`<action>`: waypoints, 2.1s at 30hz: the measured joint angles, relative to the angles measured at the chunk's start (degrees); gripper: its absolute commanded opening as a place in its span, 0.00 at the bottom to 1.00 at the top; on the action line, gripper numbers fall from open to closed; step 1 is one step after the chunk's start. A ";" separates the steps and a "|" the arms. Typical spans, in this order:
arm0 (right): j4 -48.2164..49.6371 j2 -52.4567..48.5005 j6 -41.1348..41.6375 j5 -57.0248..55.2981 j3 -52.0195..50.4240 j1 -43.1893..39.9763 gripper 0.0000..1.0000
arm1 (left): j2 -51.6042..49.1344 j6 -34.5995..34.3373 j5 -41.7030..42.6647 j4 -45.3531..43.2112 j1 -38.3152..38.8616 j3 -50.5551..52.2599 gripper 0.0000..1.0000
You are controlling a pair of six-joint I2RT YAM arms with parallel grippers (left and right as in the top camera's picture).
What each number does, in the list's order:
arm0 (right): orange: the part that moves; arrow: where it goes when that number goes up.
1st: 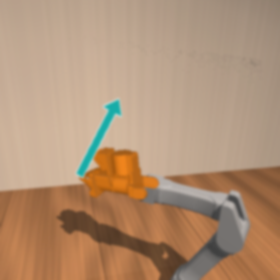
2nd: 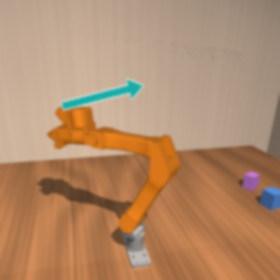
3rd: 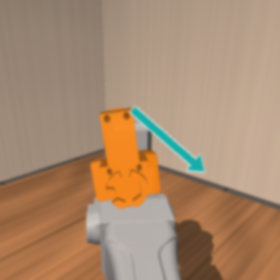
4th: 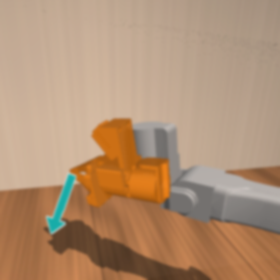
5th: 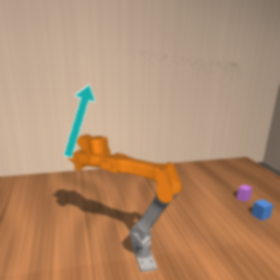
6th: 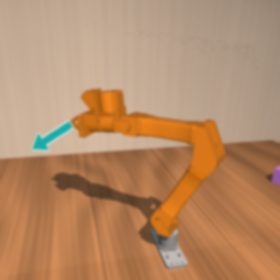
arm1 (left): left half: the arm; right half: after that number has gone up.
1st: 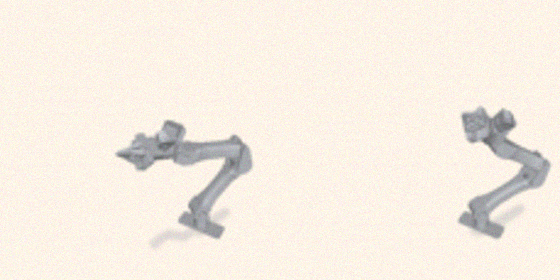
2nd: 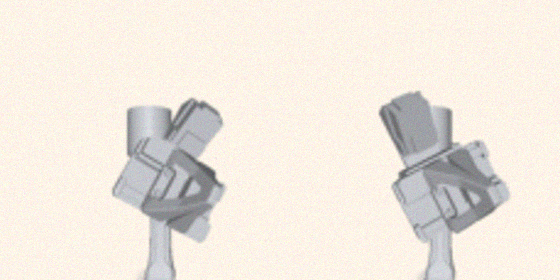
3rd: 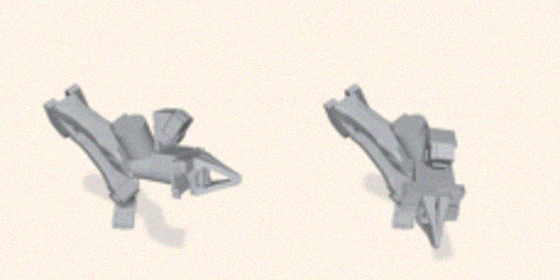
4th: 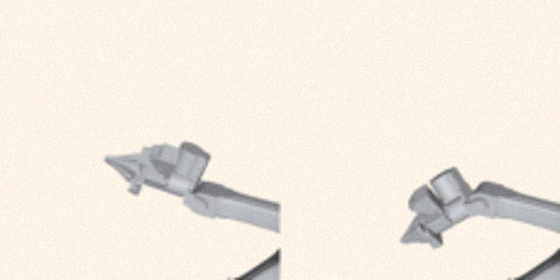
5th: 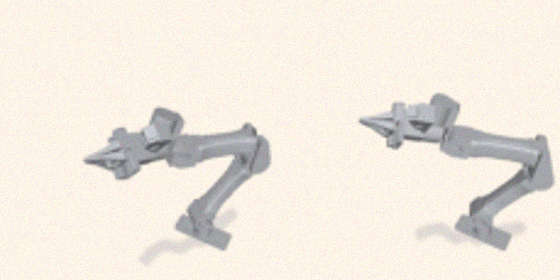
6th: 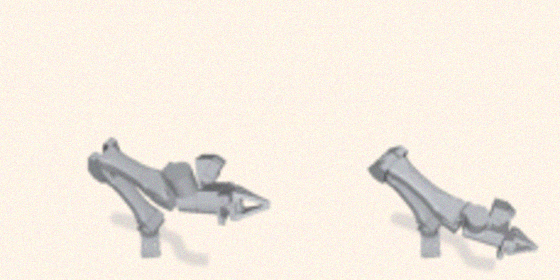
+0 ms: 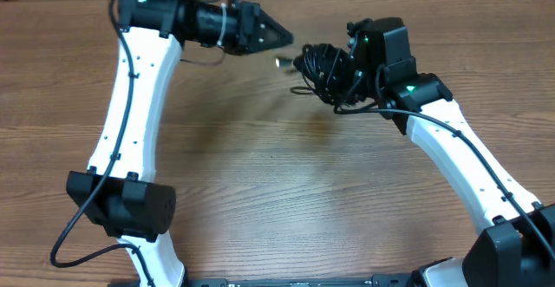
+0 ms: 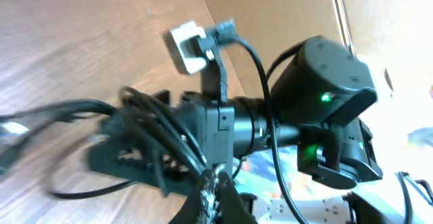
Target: Untangle cables
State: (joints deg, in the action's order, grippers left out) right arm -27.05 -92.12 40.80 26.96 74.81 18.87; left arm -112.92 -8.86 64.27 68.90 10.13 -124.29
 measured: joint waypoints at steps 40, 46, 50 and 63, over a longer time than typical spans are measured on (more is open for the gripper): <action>0.46 0.00 16.65 3.32 -0.17 -5.25 0.73 | 0.04 12.37 -22.82 7.41 10.01 -0.02 0.51; 2.54 0.00 17.51 7.43 -0.17 -5.25 0.70 | 0.04 24.70 -16.13 5.31 13.57 -0.02 0.50; 3.30 0.00 17.68 8.72 -0.17 -5.38 0.70 | 0.04 27.34 -15.87 4.04 14.64 -0.02 0.51; 3.93 0.00 18.12 8.61 -0.17 -5.77 0.70 | 0.04 25.27 -20.90 0.87 15.98 0.00 0.50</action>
State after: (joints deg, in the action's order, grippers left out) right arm -23.11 -92.12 58.92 35.57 74.63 13.10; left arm -112.88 16.40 43.38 69.78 26.11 -124.29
